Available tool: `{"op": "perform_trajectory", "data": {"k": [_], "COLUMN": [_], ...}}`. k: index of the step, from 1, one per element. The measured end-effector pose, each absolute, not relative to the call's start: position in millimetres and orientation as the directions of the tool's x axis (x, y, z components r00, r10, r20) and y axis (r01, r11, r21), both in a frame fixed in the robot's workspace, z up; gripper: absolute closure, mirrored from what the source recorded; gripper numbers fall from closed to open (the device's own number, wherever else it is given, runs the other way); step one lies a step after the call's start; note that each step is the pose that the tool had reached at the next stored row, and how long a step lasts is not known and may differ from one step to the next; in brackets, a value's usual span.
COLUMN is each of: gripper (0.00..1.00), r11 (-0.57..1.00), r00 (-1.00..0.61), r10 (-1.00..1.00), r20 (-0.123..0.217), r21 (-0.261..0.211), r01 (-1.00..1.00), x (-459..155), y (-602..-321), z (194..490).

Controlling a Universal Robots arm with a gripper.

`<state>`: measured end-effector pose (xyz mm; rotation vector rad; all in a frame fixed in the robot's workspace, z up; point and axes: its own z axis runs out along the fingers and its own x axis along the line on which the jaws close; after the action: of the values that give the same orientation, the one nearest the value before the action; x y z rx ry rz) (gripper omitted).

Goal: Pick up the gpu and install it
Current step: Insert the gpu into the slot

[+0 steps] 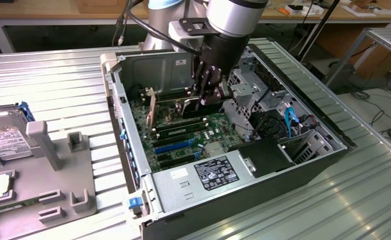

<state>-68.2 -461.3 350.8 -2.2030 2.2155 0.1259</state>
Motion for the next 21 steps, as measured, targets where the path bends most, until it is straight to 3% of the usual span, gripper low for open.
{"op": "perform_trajectory", "data": {"k": [21], "gripper": [0.73], "r11": [0.004], "r00": [-0.007], "r10": [-0.998], "r20": [-0.067], "r21": [0.036], "r01": [-0.999], "x": [-78], "y": [-461], "z": [302]}}
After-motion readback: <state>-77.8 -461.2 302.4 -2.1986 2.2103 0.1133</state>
